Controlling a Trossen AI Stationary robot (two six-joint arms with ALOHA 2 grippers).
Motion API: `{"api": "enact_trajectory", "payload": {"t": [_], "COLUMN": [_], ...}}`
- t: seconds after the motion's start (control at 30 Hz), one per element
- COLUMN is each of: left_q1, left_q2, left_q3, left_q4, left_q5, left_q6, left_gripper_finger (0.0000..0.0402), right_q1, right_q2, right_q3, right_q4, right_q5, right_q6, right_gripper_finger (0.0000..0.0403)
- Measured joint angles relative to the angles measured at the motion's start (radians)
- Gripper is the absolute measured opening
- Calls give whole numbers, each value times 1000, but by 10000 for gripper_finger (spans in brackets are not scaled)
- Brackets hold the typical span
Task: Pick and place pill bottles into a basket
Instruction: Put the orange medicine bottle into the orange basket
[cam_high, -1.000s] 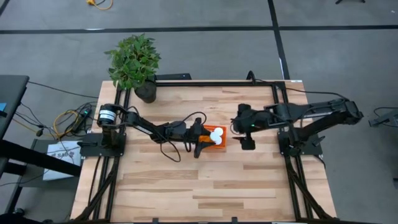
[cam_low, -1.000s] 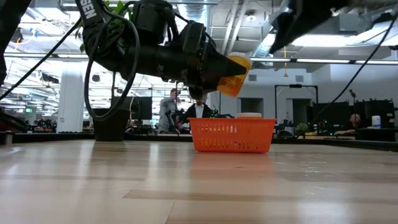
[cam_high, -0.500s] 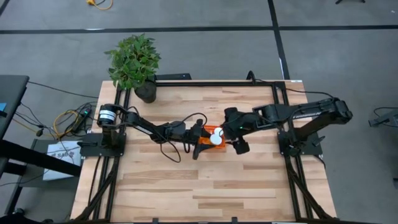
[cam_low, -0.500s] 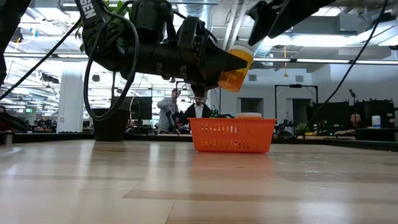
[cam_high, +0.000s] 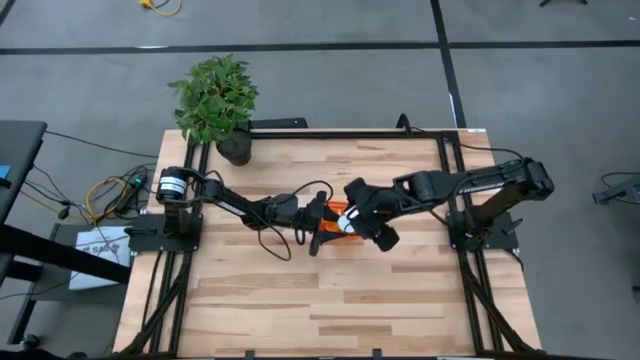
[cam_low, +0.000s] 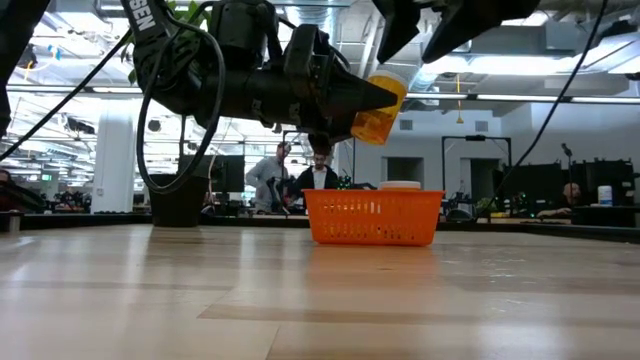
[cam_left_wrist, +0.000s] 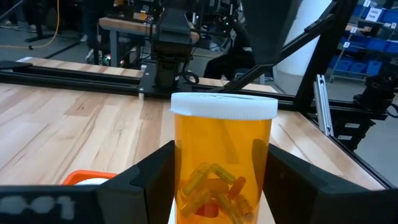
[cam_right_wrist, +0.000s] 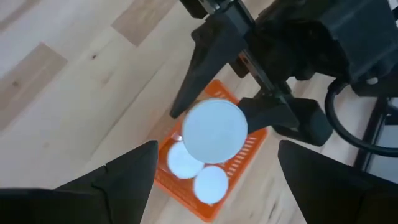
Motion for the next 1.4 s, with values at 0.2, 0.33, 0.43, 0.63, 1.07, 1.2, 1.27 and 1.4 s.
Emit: {"api": "enact_trajectory", "payload": {"t": [0.2,0.33,0.43,0.63,1.07,1.2,1.27,1.4], "left_q1": [0,0,0,0,0,0,0,0], "left_q2": [0,-1,-1,-1,-1,-1,-1,-1], "left_q3": [0,0,0,0,0,0,0,0], "left_q4": [11,14,14,13,14,14,15,14], "left_q5": [-1,0,0,3,20,22,27,29], "left_q6": [1,6,7,7,7,7,7,7], "left_gripper_finger": [194,194,194,194,194,194,194,194], "right_q1": [-9,-7,-7,-9,-23,-23,-23,-23], "right_q2": [10,51,68,83,98,98,98,98], "right_q3": [1,-2,8,7,8,8,8,8], "right_q4": [3,-22,-22,4,26,31,43,48], "right_q5": [-4,-4,0,-1,-12,-27,-27,-27], "right_q6": [-62,-113,-138,-193,-248,-266,-279,-289], "right_gripper_finger": [322,321,321,320,295,280,275,265]}}
